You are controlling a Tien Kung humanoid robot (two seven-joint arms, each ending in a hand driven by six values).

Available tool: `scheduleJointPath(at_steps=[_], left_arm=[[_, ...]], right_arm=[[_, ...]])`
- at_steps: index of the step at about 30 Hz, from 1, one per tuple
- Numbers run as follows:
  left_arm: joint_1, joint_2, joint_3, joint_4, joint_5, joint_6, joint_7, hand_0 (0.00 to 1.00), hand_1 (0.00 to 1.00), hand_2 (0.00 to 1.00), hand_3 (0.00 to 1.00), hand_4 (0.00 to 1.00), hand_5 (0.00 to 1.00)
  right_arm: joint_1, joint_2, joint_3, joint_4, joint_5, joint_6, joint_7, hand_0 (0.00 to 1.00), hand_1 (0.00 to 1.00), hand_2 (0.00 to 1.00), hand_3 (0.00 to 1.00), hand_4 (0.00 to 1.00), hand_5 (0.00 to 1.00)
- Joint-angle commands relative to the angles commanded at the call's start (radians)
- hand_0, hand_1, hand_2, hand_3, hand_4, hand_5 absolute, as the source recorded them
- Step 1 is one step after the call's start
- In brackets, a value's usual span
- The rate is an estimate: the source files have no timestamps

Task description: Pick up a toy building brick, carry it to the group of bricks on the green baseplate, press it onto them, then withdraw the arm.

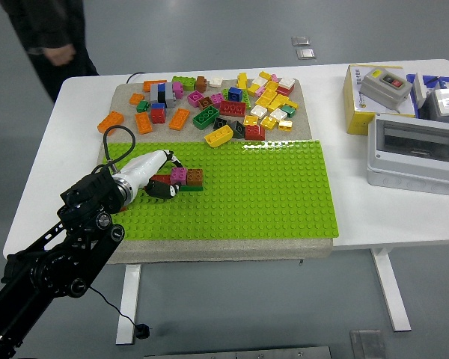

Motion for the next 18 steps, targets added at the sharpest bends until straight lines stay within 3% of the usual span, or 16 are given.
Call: scheduleJointPath(at_steps=[18], left_arm=[[-0.004, -0.006, 0.015, 0.017, -0.002, 0.035, -0.024, 0.998, 0.956, 0.973, 0.548, 0.490, 0.182]], right_arm=[[0.000, 0.001, 0.002, 0.000, 0.005, 0.001, 0.002, 0.700, 0.613, 0.571, 0.692, 0.373, 0.880]])
